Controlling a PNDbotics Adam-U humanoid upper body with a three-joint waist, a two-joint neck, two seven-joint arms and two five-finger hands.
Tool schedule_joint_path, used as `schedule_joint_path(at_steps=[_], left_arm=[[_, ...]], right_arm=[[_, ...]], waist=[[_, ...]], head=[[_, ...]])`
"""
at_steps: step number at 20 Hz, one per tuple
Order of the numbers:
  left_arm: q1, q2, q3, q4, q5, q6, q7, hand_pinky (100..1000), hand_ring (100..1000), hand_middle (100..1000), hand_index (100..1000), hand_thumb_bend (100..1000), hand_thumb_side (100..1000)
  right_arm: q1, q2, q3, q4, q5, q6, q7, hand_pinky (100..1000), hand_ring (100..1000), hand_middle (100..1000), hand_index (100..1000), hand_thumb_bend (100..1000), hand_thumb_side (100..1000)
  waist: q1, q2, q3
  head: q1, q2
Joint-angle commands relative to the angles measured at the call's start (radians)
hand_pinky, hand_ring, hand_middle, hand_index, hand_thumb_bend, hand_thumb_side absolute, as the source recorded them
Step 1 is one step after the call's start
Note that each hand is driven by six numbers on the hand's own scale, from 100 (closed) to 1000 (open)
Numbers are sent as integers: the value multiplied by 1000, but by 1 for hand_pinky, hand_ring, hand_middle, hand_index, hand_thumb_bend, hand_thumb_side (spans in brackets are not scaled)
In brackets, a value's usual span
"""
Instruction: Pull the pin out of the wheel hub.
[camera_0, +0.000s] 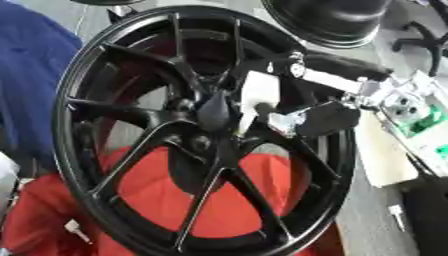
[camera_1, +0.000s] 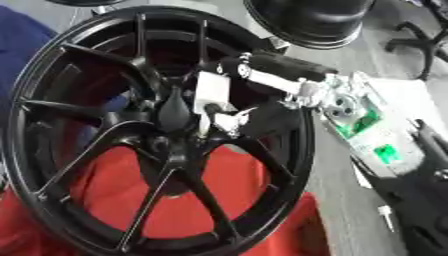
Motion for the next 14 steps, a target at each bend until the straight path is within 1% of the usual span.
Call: schedule_joint_path(at_steps=[1,2,3,6,7,10,11,12,14], left_arm=[[-6,-1,-2,-16,1,1,-4,655,752,621,664,100,830],[-6,-1,-2,-16,1,1,-4,655,752,621,664,100,829],[-6,-1,-2,-16,1,2,-4,655,752,621,663,100,829],[-5,-3,-1,-16,1,3,-3,656,752,622,663,100,826],[-5,-3,-1,-16,0,3,-3,656,752,622,663,100,826],[-6,-3,-1,-16,1,3,-3,657,753,622,662,100,825],[-6,-4,-1,-16,2,4,-2,657,753,622,662,100,825],[-6,-4,-1,-16,2,4,-2,657,753,622,661,100,824],[-6,-5,-1,-16,2,6,0,657,753,622,661,100,823]], right_arm=[[-9,-10,-11,-12,-14,4,-11,919,929,674,825,100,628],[-9,-10,-11,-12,-21,4,-15,914,923,636,792,100,633],[-9,-9,-11,-12,-30,5,-20,910,917,605,762,100,661],[-8,-7,-11,-12,-63,8,-35,894,887,536,690,100,659],[-7,-8,-11,-12,-72,10,-41,893,885,532,686,100,657],[-7,-7,-12,-12,-91,14,-54,864,825,468,605,100,647],[-7,-7,-12,-12,-96,16,-59,862,820,464,599,100,647],[-7,-6,-12,-12,-101,18,-63,849,790,442,566,100,651],[-8,-3,-13,-12,-118,24,-77,833,761,419,536,100,646]], waist=[[5,-12,2],[4,-12,3],[4,-12,4],[3,-12,5],[3,-11,5],[3,-10,6],[3,-10,7],[3,-9,7],[4,-9,7]], head=[[-2,-13],[-3,-13],[-3,-14],[-3,-12],[-4,-12],[-8,-11],[-11,-9],[-14,-7],[-18,-4]])
